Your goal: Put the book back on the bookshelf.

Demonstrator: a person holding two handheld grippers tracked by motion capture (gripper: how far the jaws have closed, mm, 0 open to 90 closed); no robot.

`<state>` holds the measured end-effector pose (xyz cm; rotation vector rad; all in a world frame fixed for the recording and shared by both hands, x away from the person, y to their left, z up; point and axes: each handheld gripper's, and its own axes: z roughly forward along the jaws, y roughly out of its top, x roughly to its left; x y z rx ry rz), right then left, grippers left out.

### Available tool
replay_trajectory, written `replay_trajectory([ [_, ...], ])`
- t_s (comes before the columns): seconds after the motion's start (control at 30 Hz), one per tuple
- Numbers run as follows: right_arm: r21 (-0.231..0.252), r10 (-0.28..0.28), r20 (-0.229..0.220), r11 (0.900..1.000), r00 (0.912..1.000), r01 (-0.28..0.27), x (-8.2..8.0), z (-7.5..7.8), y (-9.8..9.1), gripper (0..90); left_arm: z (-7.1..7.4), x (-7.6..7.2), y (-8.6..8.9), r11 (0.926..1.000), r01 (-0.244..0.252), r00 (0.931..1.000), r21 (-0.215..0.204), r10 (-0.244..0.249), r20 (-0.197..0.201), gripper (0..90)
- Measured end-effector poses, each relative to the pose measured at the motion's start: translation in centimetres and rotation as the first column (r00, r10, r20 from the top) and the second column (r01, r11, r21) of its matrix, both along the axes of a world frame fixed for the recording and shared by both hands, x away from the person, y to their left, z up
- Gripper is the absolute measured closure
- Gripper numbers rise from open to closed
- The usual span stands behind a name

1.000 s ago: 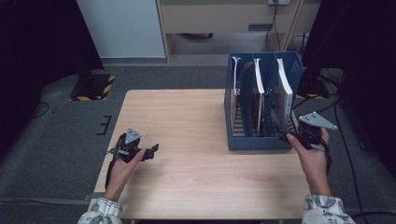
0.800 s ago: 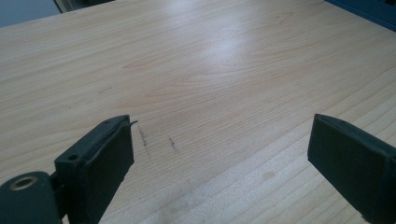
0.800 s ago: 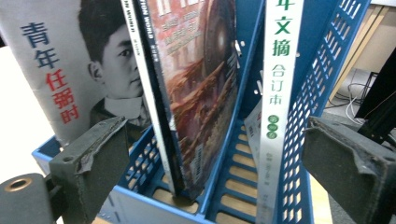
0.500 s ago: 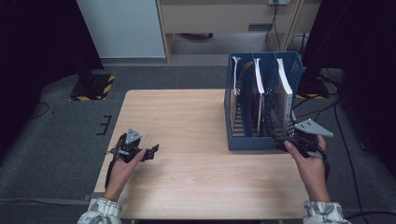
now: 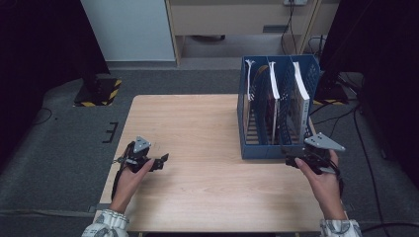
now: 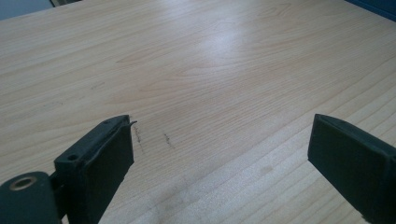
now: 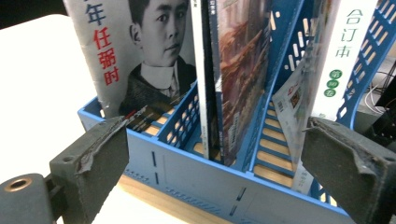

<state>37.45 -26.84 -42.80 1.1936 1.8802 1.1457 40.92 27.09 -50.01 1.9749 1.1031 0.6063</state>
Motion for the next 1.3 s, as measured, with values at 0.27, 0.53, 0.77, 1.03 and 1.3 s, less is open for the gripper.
replay_trajectory([
  [0.27, -0.018, 0.036, -0.011, 0.9992, 0.9993, -0.037, -1.0, -0.2, 0.5, 8.4, -0.5, 0.1, -0.3, 0.9999, -0.002, 0.9998, 0.014, 0.002, -0.018, 4.9],
  [0.53, -0.047, 0.082, -0.036, 0.9954, 0.9960, -0.084, -1.4, -1.2, 1.8, 10.3, -0.8, 0.2, -0.4, 0.9998, 0.001, 0.9994, 0.022, 0.000, -0.035, 4.8],
  [0.77, -0.072, 0.131, -0.062, 0.9882, 0.9894, -0.135, -1.4, -1.7, 3.5, 9.8, -1.0, 0.2, -0.5, 0.9996, 0.001, 0.9990, 0.029, 0.000, -0.044, 4.8],
  [1.03, -0.066, 0.177, -0.076, 0.9811, 0.9813, -0.182, -1.7, -1.6, 4.7, 10.1, -1.1, 0.2, -0.6, 0.9994, 0.004, 0.9988, 0.036, -0.002, -0.049, 4.8],
  [1.3, -0.078, 0.240, -0.111, 0.9654, 0.9645, -0.249, -1.5, -1.9, 6.4, 11.0, -1.7, 0.3, -0.8, 0.9981, 0.015, 0.9971, 0.060, -0.011, -0.075, 4.8],
])
